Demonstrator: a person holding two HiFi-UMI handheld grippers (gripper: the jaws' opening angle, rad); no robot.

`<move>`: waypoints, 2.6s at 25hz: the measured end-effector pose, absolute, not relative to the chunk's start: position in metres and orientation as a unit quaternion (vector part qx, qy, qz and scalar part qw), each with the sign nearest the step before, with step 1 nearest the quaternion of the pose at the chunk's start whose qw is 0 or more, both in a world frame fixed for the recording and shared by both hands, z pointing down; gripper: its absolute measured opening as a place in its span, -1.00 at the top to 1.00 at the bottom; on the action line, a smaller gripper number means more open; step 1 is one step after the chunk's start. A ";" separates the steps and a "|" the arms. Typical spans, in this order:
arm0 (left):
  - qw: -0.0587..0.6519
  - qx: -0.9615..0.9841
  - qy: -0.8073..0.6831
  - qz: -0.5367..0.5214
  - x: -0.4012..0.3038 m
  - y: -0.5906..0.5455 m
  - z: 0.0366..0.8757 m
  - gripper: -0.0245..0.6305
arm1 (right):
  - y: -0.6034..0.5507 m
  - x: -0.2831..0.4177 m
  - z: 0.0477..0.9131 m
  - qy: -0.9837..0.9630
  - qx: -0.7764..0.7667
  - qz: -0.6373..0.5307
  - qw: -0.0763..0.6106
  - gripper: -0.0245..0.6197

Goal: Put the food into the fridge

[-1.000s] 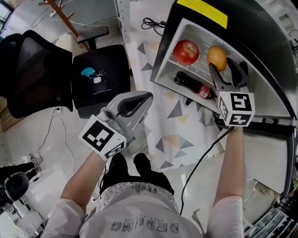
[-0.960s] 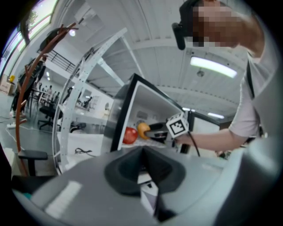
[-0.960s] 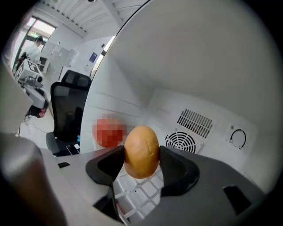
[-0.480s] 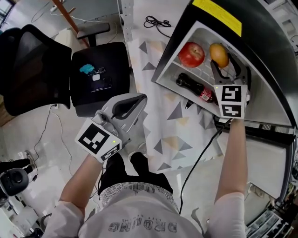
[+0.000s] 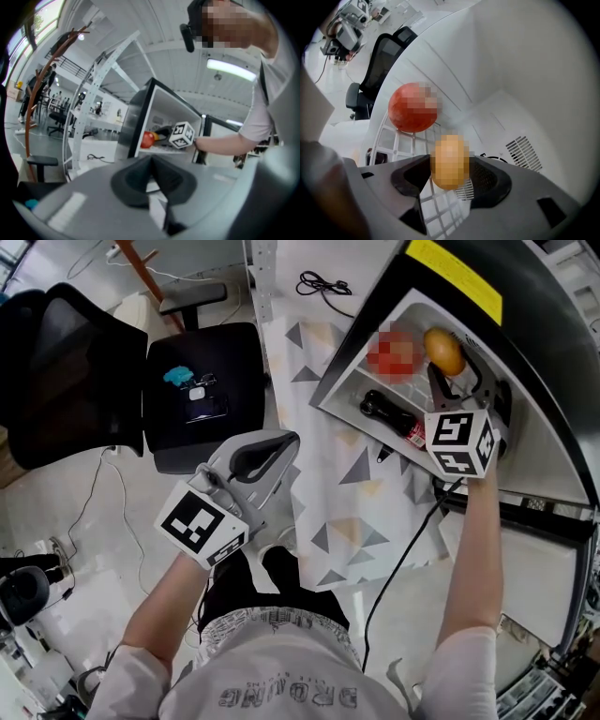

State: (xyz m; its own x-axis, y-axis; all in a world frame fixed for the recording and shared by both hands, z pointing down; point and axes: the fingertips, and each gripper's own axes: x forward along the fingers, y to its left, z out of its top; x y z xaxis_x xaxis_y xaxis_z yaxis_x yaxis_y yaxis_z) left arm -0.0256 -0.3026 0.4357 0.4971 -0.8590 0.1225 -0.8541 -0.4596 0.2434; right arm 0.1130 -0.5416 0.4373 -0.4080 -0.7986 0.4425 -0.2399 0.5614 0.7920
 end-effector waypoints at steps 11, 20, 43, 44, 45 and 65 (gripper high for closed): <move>0.137 0.852 -0.505 -0.010 -0.030 -0.302 0.433 0.90 | -0.543 0.110 0.440 -0.759 0.329 -0.338 0.448 0.13; 0.133 0.853 -0.505 -0.009 -0.027 -0.303 0.428 0.90 | -0.541 0.107 0.438 -0.785 0.314 -0.312 0.432 0.14; 0.110 0.867 -0.486 0.006 -0.013 -0.295 0.402 0.90 | -0.517 0.120 0.428 -0.803 0.332 -0.276 0.410 0.14; 0.108 0.868 -0.485 0.006 -0.012 -0.294 0.399 0.90 | -0.515 0.120 0.427 -0.804 0.333 -0.274 0.409 0.14; 0.106 0.869 -0.483 0.007 -0.011 -0.293 0.397 0.90 | -0.512 0.121 0.426 -0.804 0.335 -0.272 0.408 0.14; 0.067 0.896 -0.438 0.021 -0.011 -0.261 0.340 0.90 | -0.414 0.136 0.356 -0.846 0.416 -0.183 0.279 0.50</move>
State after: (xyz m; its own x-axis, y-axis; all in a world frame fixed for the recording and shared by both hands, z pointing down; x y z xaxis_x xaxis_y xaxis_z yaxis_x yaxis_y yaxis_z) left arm -0.0114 -0.2611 0.3404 0.6146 -0.7830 0.0957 -0.7885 -0.6065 0.1017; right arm 0.1359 -0.4139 0.3563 -0.4979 -0.8059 0.3204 -0.6014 0.5870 0.5420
